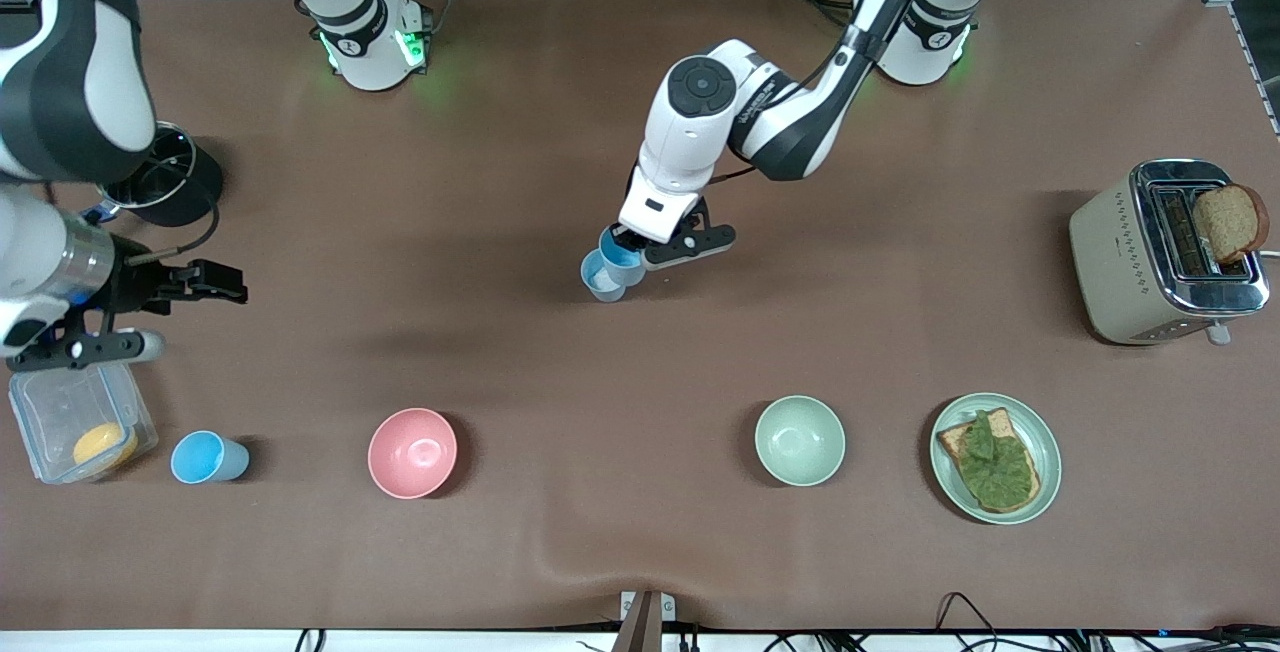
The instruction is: Stack blue cups with both arms
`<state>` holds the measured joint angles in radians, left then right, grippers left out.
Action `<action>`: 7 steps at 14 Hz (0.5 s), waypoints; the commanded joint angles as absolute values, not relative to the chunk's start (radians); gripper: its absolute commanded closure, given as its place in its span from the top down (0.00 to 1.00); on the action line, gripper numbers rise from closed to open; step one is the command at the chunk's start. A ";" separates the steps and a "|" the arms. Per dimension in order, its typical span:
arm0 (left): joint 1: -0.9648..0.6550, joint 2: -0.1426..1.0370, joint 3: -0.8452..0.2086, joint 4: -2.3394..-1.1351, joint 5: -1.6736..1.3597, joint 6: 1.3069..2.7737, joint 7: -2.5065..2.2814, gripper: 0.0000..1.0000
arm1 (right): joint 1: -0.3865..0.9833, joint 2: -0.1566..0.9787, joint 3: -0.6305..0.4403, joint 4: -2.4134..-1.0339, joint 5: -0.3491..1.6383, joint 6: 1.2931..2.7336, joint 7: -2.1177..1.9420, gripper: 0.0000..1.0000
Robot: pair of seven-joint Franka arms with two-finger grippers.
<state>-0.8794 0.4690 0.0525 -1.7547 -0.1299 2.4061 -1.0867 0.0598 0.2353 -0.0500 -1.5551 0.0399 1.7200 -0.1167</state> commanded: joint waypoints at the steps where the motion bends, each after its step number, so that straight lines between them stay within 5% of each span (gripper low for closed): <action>1: -0.894 0.492 0.063 -1.727 -0.097 2.407 -1.106 0.00 | 0.037 0.029 -0.034 -1.879 0.043 1.946 -0.147 1.00; 7: -0.920 0.558 0.064 -1.663 -0.095 2.405 -1.127 0.00 | 0.017 0.049 -0.034 -1.706 0.044 1.787 -0.160 1.00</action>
<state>-0.9021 0.5346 0.0535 -1.6990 -0.1277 2.4062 -1.0876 0.0420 0.0517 -0.0516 -1.7743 0.0388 1.8498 -0.1452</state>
